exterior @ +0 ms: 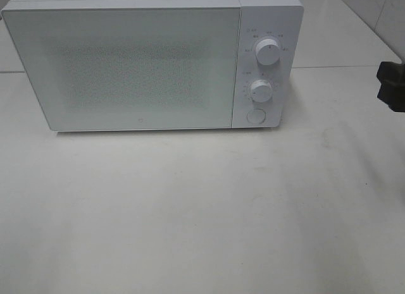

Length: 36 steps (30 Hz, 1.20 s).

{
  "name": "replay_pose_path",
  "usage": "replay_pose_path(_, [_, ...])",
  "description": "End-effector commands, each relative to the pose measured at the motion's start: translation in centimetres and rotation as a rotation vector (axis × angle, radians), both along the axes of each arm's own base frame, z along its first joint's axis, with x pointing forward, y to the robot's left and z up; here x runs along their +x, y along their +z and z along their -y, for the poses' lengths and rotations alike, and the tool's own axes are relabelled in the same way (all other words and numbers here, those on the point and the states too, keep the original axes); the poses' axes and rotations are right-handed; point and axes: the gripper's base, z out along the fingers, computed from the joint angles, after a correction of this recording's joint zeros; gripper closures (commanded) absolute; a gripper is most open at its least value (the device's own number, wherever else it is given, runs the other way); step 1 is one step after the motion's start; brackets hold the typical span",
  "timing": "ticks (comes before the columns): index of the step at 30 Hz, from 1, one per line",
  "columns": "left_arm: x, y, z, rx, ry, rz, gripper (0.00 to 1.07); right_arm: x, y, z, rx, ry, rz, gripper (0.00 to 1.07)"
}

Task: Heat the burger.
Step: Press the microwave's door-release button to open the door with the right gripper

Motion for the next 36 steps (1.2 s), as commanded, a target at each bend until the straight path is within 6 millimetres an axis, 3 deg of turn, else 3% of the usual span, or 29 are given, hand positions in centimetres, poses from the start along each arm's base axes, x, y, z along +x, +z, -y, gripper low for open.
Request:
replay_pose_path(1, [-0.2,0.0,0.0,-0.009,0.001,0.028,0.07,-0.1,-0.4,0.2,0.008,-0.018,0.075,0.35])
replay_pose_path(6, [-0.2,0.0,0.0,-0.009,0.001,0.028,0.07,-0.3,-2.3,-0.1,0.015,-0.011,0.065,0.35])
replay_pose_path(13, [-0.2,0.0,0.0,-0.009,0.001,0.028,0.07,-0.3,-4.4,-2.6,-0.012,0.017,0.055,0.35])
replay_pose_path(27, [-0.2,0.0,0.0,-0.009,0.001,0.028,0.07,-0.8,-6.7,-6.8,-0.049,0.021,0.065,0.35])
replay_pose_path(36, [-0.2,0.0,0.0,-0.009,0.001,0.028,0.07,-0.4,-7.1,-9.8,-0.058,0.05,0.06,0.35])
